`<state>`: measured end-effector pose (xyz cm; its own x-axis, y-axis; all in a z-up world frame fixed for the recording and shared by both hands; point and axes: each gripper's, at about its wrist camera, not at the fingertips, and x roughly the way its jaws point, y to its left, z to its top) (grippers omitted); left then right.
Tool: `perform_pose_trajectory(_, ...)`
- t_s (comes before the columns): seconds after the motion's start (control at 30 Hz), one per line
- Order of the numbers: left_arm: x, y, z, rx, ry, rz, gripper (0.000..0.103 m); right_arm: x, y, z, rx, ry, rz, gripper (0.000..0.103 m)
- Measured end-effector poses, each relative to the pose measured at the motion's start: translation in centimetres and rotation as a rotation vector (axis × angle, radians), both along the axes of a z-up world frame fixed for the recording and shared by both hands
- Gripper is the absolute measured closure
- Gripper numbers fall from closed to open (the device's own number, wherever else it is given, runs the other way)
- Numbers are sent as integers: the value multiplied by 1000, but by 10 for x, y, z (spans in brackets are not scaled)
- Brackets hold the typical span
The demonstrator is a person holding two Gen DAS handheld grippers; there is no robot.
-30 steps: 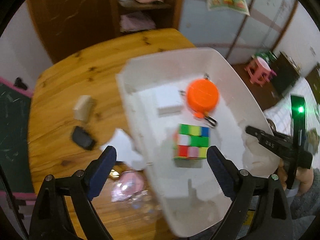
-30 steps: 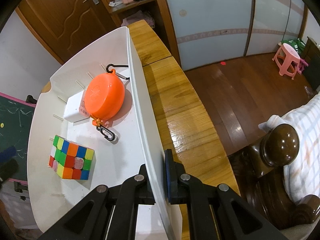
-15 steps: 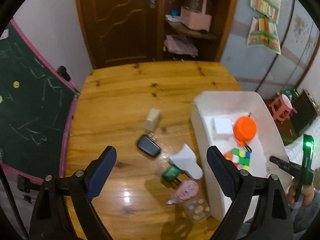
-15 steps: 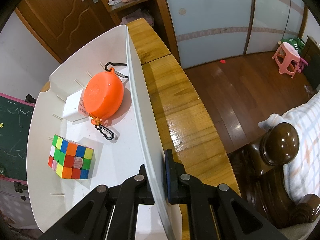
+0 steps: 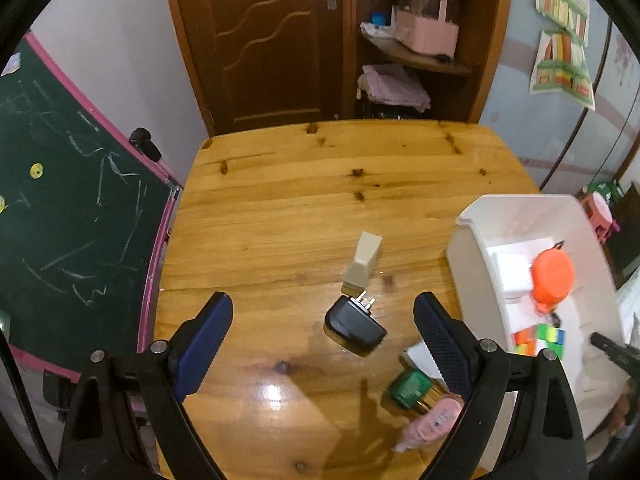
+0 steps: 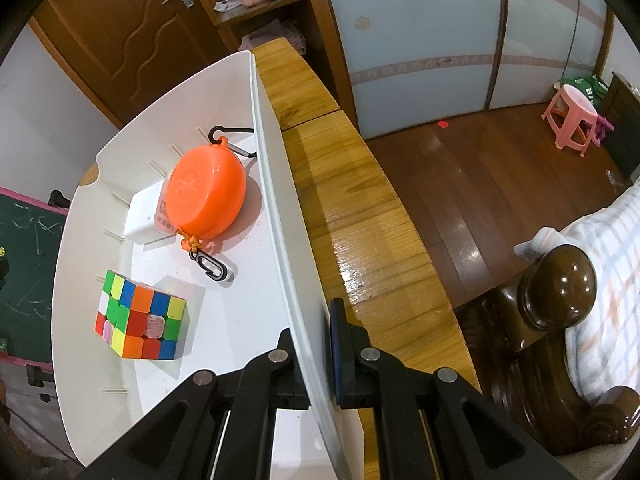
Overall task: Organize rigid objects
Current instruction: 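Move the left tool back to the beige plug charger on the table, then grasp the beige plug charger with the left tool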
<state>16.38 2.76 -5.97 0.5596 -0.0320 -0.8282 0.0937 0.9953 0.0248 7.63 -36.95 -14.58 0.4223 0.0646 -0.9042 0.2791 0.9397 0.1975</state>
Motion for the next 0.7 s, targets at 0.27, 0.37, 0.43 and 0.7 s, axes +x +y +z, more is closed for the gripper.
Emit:
perform_pose_trajectory(0.27,45,-18,-49,23,90,-63,10,1,5,2,-31,9,13,97)
perform_pose_trajectory(0.37,62,-20,-65,-5,129,-54,11,2,6,3,-38,11,17,97)
perform_pose_trajectory(0.43,71,-21,-75,-31,159,-53,13,2,6,3,-36,11,16,97)
perform_pose_trajectory(0.7,93,-36,-108,-47,248,-63,24,3,7,3,-28,18,16,97)
